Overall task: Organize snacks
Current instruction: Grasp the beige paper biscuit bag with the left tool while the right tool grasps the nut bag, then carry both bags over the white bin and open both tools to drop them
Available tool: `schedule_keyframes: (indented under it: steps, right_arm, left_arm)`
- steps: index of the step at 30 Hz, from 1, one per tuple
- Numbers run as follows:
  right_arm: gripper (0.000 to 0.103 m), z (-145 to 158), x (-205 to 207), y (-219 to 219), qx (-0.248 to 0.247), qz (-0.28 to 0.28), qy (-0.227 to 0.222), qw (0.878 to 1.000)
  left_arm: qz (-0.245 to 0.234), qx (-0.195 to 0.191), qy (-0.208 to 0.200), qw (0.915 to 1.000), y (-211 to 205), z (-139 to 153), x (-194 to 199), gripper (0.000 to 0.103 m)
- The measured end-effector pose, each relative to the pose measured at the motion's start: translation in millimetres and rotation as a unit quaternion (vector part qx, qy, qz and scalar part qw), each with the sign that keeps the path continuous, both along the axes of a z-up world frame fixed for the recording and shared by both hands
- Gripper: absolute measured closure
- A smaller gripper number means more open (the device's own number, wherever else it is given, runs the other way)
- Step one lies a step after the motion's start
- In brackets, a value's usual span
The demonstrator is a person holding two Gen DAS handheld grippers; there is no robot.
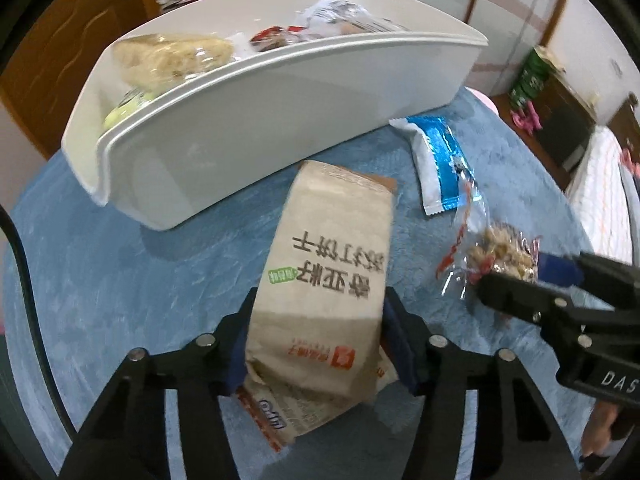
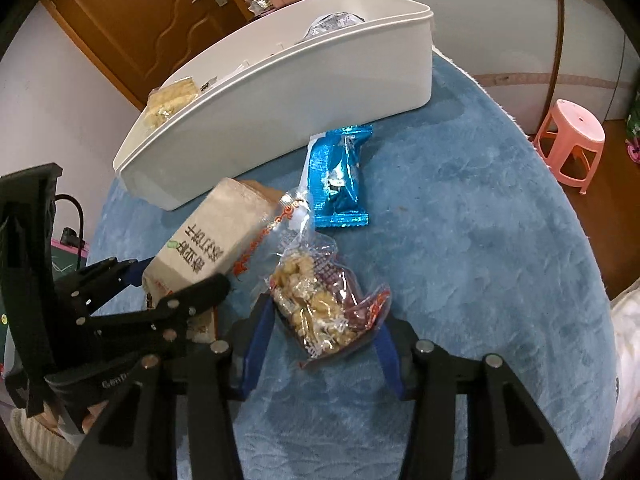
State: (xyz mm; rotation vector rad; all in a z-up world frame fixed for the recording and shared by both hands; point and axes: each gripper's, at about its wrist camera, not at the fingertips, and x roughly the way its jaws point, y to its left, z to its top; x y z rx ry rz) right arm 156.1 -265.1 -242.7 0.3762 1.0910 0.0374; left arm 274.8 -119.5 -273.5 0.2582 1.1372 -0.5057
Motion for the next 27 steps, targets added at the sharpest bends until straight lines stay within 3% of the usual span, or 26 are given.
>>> schedule_keyframes:
  steps: [13, 27]
  right_arm:
    - [0.059, 19, -15, 7, 0.006, 0.005, -0.019, 1.000]
    - [0.059, 69, -45, 26, 0.007, 0.026, -0.069, 0.997]
  left_arm:
    - [0.073, -0.027, 0.006, 0.9970, 47, 14, -31, 0.051]
    - [0.079, -0.090, -0.041, 0.9920, 74, 80, -89, 0.051]
